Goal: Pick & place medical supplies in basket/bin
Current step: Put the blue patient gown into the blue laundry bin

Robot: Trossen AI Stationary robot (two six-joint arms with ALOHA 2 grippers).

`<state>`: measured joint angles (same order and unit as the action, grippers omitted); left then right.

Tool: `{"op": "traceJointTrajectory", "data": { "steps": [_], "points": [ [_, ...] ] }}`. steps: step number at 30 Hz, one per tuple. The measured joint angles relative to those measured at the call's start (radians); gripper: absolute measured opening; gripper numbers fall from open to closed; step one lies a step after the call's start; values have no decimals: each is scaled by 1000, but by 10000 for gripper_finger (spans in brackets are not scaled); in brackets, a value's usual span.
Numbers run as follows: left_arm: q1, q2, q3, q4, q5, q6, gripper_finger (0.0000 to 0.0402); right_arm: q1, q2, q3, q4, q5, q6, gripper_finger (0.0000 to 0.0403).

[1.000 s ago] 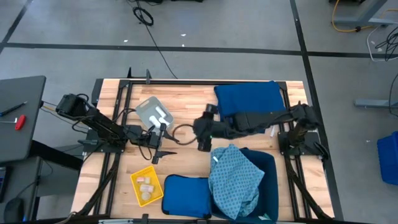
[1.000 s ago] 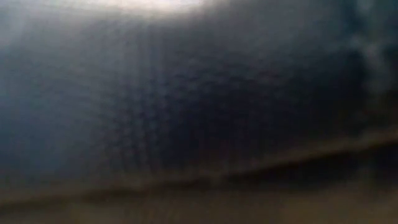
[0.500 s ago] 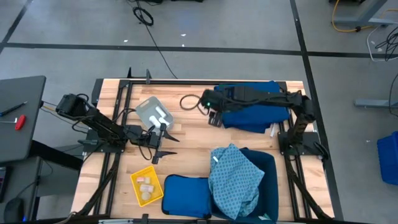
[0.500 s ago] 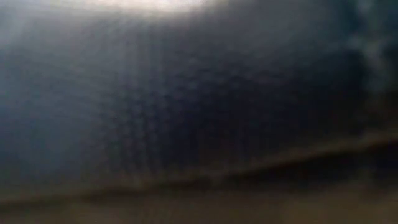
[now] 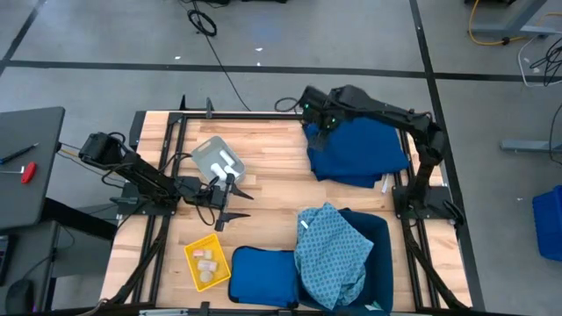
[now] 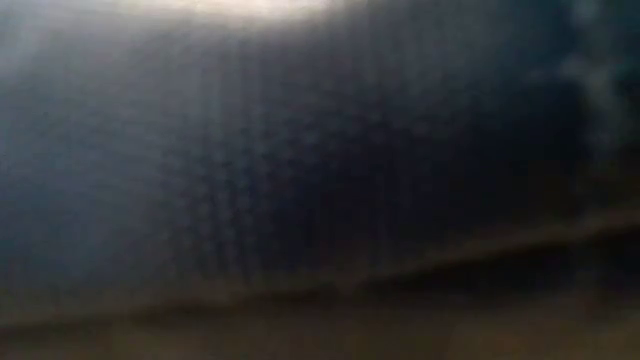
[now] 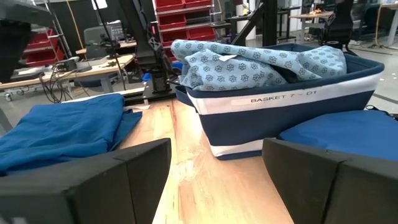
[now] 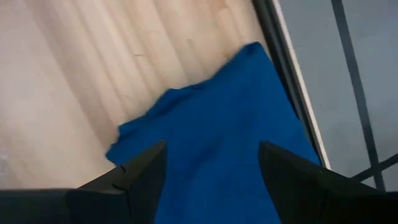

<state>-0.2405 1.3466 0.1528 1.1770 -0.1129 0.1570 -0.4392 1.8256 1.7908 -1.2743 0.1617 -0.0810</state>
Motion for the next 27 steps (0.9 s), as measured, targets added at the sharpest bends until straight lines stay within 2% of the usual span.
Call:
{"op": "traceJointTrajectory", "data": {
  "steps": [6,11,19,27],
  "points": [
    [0,0,0,6,-21,-3,256,-91,0,0,44,-85,6,260],
    [0,0,0,10,-21,-4,256,-70,25,0,69,-145,48,260],
    [0,0,0,9,-21,-19,256,9,154,0,68,-150,51,260],
    [0,0,0,8,-21,-19,256,-16,247,0,25,-103,92,260]
  ]
}}
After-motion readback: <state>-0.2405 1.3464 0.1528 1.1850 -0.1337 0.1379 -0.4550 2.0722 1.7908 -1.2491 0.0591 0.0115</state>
